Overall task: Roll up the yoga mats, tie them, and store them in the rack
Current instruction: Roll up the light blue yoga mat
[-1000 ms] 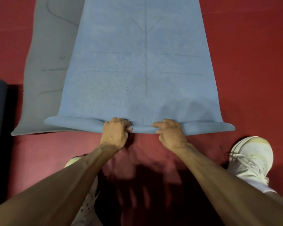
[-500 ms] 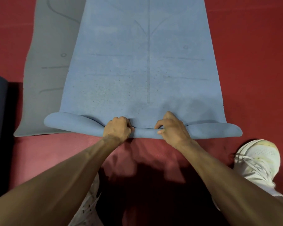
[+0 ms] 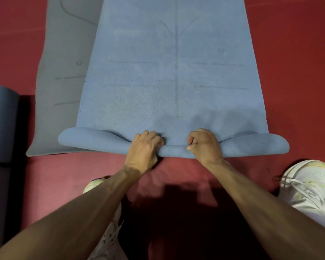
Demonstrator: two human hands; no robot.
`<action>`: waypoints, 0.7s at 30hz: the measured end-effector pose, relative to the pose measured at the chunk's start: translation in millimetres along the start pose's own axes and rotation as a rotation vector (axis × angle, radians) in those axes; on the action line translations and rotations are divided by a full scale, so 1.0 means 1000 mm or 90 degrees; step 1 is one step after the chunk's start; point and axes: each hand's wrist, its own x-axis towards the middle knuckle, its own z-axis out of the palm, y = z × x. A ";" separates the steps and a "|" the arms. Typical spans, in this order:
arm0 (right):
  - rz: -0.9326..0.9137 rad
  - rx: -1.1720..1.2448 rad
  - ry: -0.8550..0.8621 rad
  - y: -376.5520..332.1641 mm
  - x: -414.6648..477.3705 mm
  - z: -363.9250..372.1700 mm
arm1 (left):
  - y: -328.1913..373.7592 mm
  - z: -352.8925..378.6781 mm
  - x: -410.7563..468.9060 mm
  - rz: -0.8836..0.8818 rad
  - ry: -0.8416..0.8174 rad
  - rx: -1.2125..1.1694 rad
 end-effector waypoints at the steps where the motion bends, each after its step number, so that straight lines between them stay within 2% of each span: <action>1: 0.001 0.007 0.010 0.000 0.003 0.000 | -0.002 -0.002 -0.003 0.040 0.005 0.011; 5: -0.015 0.013 0.017 -0.001 0.004 0.003 | -0.010 -0.006 -0.017 0.140 0.010 0.077; 8: -0.019 0.036 0.023 0.004 0.004 0.003 | -0.009 -0.005 -0.014 0.147 -0.022 0.101; 12: -0.105 0.010 0.087 0.013 -0.001 0.011 | -0.006 -0.009 -0.002 0.114 -0.065 0.133; 17: -0.221 -0.189 0.212 0.019 -0.025 0.015 | -0.006 -0.021 0.019 0.034 -0.162 0.081; 21: -0.251 -0.283 0.184 0.026 -0.044 0.013 | -0.004 -0.032 0.041 -0.080 -0.260 0.002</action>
